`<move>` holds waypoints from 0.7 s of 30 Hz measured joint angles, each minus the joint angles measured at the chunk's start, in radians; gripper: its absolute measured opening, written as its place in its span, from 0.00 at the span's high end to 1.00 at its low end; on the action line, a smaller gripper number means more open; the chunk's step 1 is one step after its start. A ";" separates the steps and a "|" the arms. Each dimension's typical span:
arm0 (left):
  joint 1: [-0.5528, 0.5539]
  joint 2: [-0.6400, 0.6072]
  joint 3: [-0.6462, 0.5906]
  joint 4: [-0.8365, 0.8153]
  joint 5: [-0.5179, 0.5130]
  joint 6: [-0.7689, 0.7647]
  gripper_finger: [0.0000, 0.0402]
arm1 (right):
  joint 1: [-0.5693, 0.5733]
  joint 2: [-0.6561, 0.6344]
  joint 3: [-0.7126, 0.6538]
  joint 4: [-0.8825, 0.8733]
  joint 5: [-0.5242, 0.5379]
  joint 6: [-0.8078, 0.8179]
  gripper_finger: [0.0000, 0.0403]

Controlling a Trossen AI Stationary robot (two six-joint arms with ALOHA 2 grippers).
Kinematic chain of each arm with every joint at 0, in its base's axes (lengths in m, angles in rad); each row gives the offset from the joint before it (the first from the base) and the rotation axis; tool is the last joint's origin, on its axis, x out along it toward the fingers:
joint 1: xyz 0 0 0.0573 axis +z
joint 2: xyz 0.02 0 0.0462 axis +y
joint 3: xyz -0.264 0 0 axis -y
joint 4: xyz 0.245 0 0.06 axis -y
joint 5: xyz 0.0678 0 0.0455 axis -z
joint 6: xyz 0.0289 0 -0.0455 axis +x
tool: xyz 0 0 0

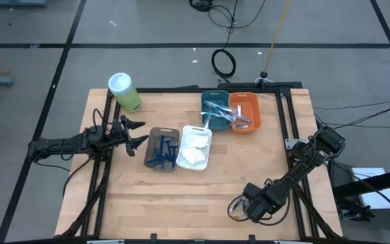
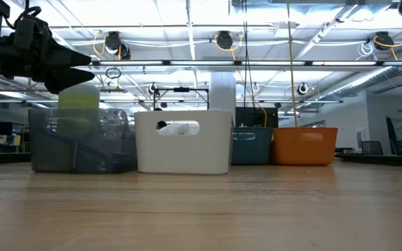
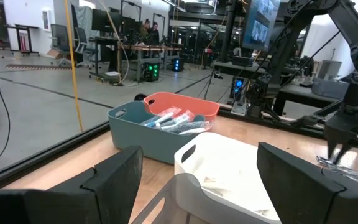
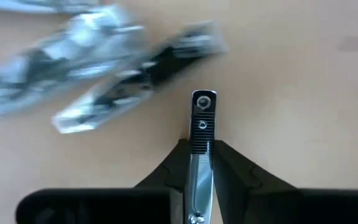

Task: Pick & Place Travel size toiletries
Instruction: Put the silver nail cutter into the orange bin

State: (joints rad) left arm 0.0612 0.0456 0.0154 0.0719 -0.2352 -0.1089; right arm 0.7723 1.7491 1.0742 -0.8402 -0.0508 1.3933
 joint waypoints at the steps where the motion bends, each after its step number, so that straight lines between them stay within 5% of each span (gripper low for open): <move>1: 0.000 0.000 0.000 0.000 0.000 0.000 0.24 | 0.000 -0.007 -0.001 -0.027 0.000 0.000 0.91; 6: 0.000 0.000 0.000 0.000 0.000 0.000 0.24 | -0.001 -0.085 -0.004 -0.141 0.030 0.025 0.91; 11: 0.000 0.000 0.000 0.000 0.000 0.000 0.24 | -0.001 -0.180 -0.004 -0.159 0.179 0.022 0.91; 21: 0.000 0.000 0.000 0.000 0.000 0.000 0.24 | -0.101 -0.221 -0.026 0.175 0.370 -0.279 0.91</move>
State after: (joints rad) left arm 0.0608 0.0456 0.0154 0.0715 -0.2352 -0.1089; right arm 0.6710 1.5284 1.0485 -0.6656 0.3196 1.1140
